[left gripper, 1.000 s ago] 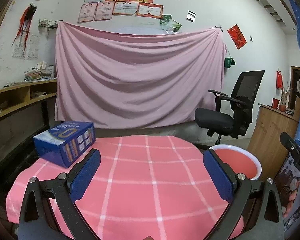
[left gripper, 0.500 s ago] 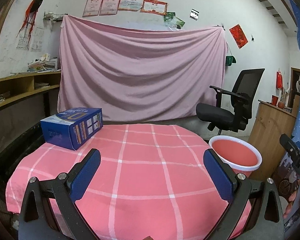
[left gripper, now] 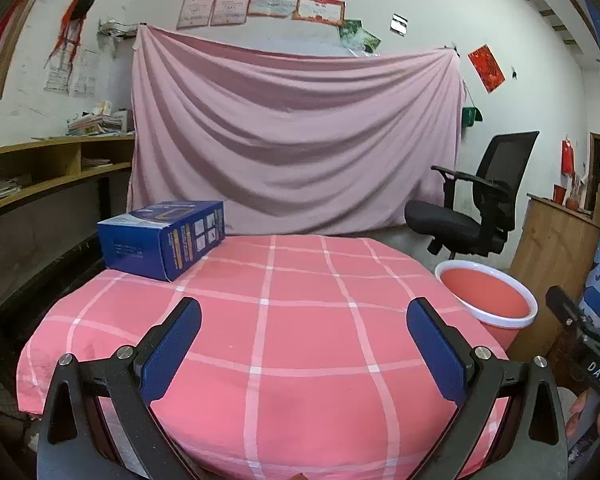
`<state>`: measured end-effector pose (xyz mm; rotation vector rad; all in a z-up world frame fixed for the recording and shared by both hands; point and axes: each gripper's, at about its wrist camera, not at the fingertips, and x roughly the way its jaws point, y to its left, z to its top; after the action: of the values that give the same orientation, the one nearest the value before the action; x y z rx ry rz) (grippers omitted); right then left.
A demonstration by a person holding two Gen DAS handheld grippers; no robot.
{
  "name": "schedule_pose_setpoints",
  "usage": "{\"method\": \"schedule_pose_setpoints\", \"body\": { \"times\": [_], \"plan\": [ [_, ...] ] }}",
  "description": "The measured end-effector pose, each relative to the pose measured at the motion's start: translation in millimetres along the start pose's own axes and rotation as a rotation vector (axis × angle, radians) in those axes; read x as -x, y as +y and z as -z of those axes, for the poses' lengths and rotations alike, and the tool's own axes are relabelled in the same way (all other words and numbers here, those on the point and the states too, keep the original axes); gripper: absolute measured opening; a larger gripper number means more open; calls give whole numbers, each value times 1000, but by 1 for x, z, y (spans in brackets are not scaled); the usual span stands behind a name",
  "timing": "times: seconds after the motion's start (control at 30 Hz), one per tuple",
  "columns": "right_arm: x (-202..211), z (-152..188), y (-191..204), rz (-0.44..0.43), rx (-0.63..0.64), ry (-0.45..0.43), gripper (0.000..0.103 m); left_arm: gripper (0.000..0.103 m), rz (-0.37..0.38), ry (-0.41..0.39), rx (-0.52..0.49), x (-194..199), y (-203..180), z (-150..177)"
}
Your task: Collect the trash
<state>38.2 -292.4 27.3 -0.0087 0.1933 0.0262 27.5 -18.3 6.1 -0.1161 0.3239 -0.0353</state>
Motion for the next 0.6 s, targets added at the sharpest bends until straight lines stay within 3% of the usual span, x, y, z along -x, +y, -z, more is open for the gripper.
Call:
{"method": "schedule_pose_setpoints", "body": {
  "times": [0.13, 0.33, 0.6],
  "plan": [
    [-3, 3, 4, -9, 14, 5, 103, 101, -28, -35, -7, 1, 4, 10],
    [-8, 10, 14, -26, 34, 33, 103, 101, -36, 5, -27, -12, 2, 21],
    [-10, 11, 13, -38, 32, 41, 103, 101, -24, -2, -38, -15, 6, 25]
  ]
}}
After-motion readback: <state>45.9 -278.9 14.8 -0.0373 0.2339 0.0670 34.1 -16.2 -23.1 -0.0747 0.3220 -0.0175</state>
